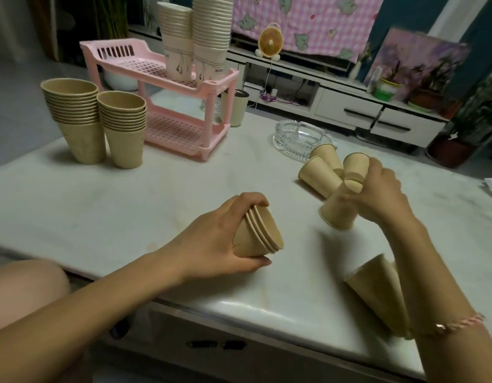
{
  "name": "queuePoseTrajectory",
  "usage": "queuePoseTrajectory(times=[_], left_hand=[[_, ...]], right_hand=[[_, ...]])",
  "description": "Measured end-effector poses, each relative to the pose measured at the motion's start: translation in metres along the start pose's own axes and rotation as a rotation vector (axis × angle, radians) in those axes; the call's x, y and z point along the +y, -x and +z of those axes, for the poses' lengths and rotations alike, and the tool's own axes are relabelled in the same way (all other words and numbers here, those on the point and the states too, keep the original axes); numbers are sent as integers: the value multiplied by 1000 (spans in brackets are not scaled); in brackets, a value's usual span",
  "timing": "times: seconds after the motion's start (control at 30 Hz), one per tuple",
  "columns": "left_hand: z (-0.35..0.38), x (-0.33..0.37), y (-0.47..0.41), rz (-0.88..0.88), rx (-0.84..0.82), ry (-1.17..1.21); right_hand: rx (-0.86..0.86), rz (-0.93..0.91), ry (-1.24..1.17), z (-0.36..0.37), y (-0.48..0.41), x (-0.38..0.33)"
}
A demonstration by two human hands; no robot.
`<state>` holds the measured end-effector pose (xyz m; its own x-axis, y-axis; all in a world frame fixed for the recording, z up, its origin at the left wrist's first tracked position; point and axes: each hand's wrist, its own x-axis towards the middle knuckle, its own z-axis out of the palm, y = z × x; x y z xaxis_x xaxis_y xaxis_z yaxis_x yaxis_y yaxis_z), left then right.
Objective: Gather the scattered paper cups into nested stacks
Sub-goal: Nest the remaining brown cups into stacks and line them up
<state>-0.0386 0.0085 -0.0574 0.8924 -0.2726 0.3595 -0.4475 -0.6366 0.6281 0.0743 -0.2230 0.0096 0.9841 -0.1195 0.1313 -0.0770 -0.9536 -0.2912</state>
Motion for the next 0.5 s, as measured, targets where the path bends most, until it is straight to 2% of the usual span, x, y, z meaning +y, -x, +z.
queuePoseTrajectory(times=[0.1,0.2,0.27,0.33,0.43,0.5], left_hand=[[-2,-1,0,-9,10,-19],[-7,-5,-1,-16,32,-53],[-10,-7,-4,-28,44,-51],[-11,-11,-3,-47,53,-71],[-12,-18,-5,-43,40,-125],[-13,-24,-6,-35,21,-206]], right_hand=[[-153,100,25,12,-27,-5],[-161,54,-9,24,-37,3],[-149,-41,-25,23,-29,8],[-185,-213,-69,24,-16,4],[-221,-456,-248,28,14,-10],[-195,-530,-322,37,28,-20]])
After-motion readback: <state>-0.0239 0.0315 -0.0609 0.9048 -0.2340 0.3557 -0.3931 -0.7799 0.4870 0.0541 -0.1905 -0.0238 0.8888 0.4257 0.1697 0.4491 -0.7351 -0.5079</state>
